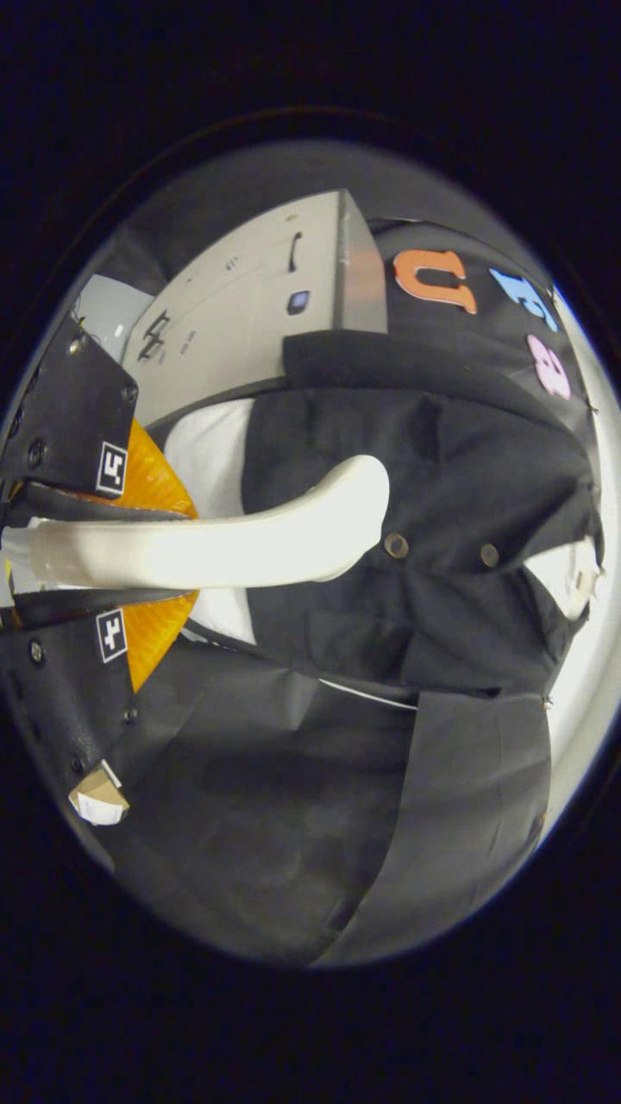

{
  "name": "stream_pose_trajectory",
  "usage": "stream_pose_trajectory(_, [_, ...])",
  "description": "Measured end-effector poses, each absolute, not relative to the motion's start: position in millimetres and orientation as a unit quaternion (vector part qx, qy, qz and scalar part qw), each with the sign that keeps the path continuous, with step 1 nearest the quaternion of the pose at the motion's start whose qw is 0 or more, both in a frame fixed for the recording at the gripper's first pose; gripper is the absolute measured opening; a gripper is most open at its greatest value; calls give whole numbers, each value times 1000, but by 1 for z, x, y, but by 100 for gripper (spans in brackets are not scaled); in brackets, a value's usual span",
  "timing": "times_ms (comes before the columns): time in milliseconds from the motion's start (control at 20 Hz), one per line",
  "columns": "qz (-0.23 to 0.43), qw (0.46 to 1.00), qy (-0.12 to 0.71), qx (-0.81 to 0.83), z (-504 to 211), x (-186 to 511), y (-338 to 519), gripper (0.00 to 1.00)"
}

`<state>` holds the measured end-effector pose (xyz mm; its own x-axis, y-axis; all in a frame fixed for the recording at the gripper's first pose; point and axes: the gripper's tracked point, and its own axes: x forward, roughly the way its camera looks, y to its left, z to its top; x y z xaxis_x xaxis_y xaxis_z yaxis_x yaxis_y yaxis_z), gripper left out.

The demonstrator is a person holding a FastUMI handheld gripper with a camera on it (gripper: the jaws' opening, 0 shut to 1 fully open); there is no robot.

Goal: Iron the clothes twice with a garment steamer, once on the left side and once on the right side.

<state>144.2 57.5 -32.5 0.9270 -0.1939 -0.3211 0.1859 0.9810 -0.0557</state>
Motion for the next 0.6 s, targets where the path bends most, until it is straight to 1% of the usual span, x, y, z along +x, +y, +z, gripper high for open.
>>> stream_pose_trajectory(150, [-113,988,109,7,39,135,8,35])
stream_pose_trajectory(300, [-120,991,53,20,106,138,-20,35])
stream_pose_trajectory(600, [-119,991,-50,38,207,175,-65,35])
